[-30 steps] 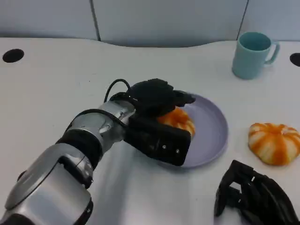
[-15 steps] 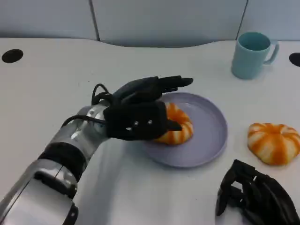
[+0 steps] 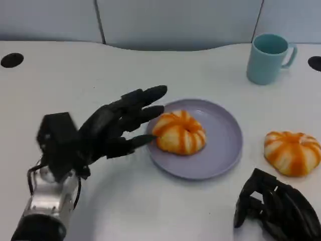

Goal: Grasp the bread from the table and place it into the plate.

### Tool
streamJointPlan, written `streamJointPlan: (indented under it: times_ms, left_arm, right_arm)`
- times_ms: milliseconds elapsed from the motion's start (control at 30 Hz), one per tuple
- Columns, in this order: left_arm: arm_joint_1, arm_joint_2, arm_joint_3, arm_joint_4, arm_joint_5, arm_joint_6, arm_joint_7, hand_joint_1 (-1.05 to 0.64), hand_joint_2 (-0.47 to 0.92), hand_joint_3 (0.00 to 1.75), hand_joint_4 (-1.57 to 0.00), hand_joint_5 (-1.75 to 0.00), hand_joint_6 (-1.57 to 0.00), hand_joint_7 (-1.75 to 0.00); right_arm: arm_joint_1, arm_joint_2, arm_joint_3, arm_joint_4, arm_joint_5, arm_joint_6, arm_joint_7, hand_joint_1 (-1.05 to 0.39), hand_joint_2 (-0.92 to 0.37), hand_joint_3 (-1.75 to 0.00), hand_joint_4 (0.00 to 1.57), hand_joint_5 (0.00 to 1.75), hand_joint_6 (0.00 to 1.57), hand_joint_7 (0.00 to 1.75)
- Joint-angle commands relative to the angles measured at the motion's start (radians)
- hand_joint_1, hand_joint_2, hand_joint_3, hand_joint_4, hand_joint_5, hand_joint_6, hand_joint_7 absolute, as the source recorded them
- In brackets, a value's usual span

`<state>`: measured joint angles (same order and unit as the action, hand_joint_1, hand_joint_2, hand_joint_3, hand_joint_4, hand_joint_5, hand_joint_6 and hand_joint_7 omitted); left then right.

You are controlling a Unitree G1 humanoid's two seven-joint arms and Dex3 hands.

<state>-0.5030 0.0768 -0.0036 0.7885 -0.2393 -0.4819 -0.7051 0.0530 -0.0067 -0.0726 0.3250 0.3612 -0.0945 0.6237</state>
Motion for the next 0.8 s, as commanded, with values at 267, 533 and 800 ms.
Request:
streamJointPlan:
  times_ms: [267,533,800]
  left_arm:
    - [0.319,0.034,0.105,-0.523,-0.277,0.515,0.007,-0.68,0.92,0.21,-0.66,-0.57,-0.67,-0.16]
    - [0.551,0.011,0.11,-0.789,-0.248,0.565,0.122,-0.62,0.92,0.34,-0.53,-1.68,-0.54,-1.28]
    - [0.67,-0.039,0.14,-0.816,-0.266,0.494,0.146,-0.57,0.92,0.41,-0.69,-1.75,-0.4,-1.74]
  right_arm:
    - [-0.019,-0.009,-0.008,0.026,0.012,0.002,0.009,-0.58,-0.92,-0.34,0.68,1.75,0.59,1.5]
    - [-0.021,-0.005,-0.007,0.03,0.007,-0.006,0.007,-0.58,-0.92,-0.34,0.69,1.75,0.6,1.49]
    - [-0.017,-0.008,0.0,0.021,-0.017,-0.015,-0.013,-0.58,-0.92,-0.35,0.66,1.75,0.59,1.49]
